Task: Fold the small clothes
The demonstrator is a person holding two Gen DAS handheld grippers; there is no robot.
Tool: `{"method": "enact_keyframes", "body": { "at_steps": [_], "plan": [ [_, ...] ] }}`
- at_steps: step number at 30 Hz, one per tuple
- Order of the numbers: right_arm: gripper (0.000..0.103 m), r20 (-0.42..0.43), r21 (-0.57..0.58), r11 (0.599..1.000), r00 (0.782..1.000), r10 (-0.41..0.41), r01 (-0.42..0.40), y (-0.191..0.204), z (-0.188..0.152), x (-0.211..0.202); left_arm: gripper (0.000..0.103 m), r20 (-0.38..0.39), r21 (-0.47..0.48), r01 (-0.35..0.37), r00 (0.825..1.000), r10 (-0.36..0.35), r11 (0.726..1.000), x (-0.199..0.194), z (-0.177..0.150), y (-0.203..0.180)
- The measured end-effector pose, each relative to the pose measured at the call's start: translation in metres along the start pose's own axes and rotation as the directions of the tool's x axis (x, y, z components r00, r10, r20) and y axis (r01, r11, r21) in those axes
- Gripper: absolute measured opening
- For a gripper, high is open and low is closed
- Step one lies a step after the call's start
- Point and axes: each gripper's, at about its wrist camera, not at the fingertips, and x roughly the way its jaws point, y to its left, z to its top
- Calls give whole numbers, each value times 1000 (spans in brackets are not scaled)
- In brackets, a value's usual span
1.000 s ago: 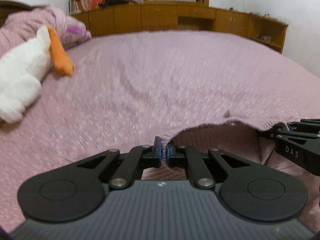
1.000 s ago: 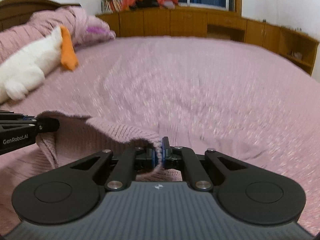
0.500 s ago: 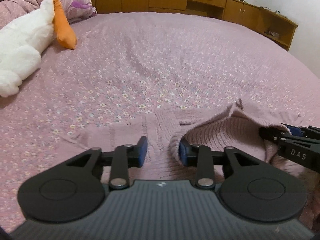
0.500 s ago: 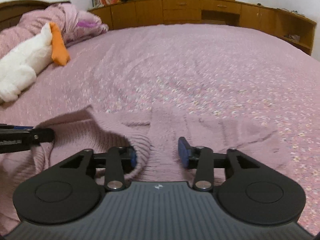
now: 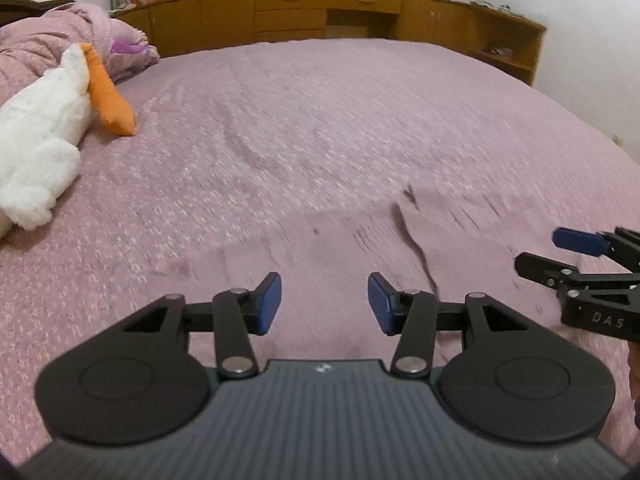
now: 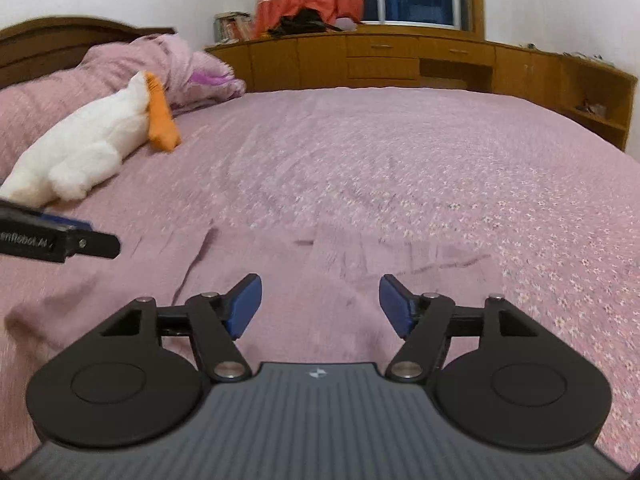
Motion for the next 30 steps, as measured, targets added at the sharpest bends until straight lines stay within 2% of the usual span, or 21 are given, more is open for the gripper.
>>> {"method": "enact_keyframes", "body": {
  "at_steps": [5, 9, 14, 15, 20, 21, 22, 24, 27, 30],
  "plan": [
    [72, -4, -106, 994, 999, 32, -32, 20, -25, -14, 50, -31, 58, -1, 999, 3, 998, -2, -26, -17],
    [73, 6, -162, 986, 1000, 23, -22, 36, -40, -15, 50, -66, 74, 16, 998, -11, 997, 4, -42, -23],
    [73, -11, -110, 994, 1000, 26, -27, 35, -60, -2, 50, -100, 91, 68, 993, -59, 994, 13, -54, -26],
    [73, -5, -106, 994, 1000, 30, -30, 35, -64, 0, 53, -99, 100, 74, 993, -64, 992, 14, -56, -26],
    [78, -3, -107, 993, 999, 38, -38, 32, -64, 10, 54, -68, 143, 67, 996, -58, 987, 19, -60, -29],
    [79, 3, -108, 993, 999, 37, -37, 33, -66, 10, 50, -58, 140, 66, 997, -58, 988, 20, -60, -28],
    [79, 8, -111, 993, 999, 35, -34, 33, -66, 11, 31, -48, 139, 64, 997, -58, 988, 20, -60, -27],
    [79, 15, -117, 993, 999, 31, -29, 35, -67, 10, 13, -30, 140, 48, 999, -45, 989, 18, -58, -23],
    [79, 33, -104, 994, 999, 39, -36, 34, -66, 9, 12, -2, 77, 57, 998, -57, 995, 13, -52, -8],
    [79, 46, -92, 995, 998, 41, -37, 34, -65, 9, 11, 59, 61, -7, 998, 3, 998, 5, -42, 5]
  ]
}}
